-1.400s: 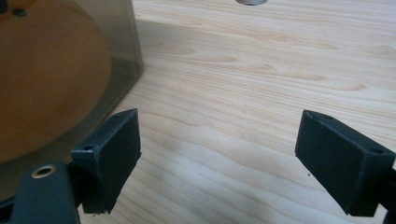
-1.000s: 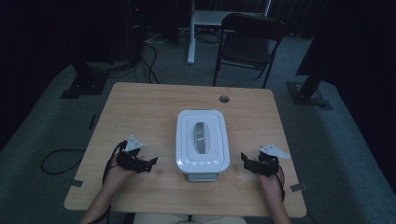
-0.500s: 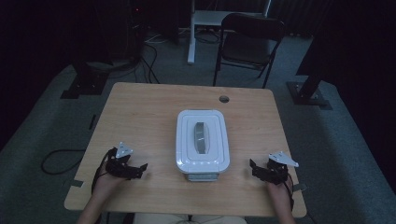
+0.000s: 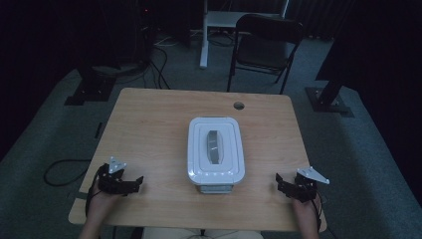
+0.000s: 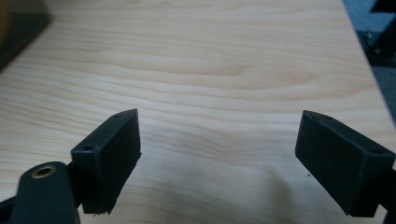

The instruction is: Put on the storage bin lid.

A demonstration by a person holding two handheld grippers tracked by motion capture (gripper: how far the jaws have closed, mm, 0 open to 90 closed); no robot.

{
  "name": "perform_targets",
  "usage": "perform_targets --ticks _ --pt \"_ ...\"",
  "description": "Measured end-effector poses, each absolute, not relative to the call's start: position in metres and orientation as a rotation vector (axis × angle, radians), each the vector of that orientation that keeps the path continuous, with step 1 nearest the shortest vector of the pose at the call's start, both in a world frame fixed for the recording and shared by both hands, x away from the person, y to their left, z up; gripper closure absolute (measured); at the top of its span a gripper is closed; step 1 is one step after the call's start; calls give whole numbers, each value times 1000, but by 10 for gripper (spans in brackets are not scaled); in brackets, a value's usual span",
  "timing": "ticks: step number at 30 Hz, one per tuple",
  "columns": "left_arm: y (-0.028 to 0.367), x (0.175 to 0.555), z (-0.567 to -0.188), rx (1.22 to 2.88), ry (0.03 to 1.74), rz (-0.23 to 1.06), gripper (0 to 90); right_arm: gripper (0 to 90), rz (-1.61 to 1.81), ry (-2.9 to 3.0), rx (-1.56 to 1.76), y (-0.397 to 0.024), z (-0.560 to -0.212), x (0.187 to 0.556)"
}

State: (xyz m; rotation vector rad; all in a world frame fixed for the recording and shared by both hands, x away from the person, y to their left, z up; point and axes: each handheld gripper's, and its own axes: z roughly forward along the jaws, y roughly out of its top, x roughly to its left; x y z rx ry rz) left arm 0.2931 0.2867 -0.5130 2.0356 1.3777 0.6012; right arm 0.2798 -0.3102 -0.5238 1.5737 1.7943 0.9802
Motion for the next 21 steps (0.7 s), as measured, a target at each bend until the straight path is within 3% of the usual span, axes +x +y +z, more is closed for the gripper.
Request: perform_targets --ticks 11,21 --pt "309 288 -516 1902 1588 720 30 139 884 1694 1675 -324 -524 278" --pt "322 286 -514 1797 1652 757 30 139 847 1691 1715 -326 -525 282"
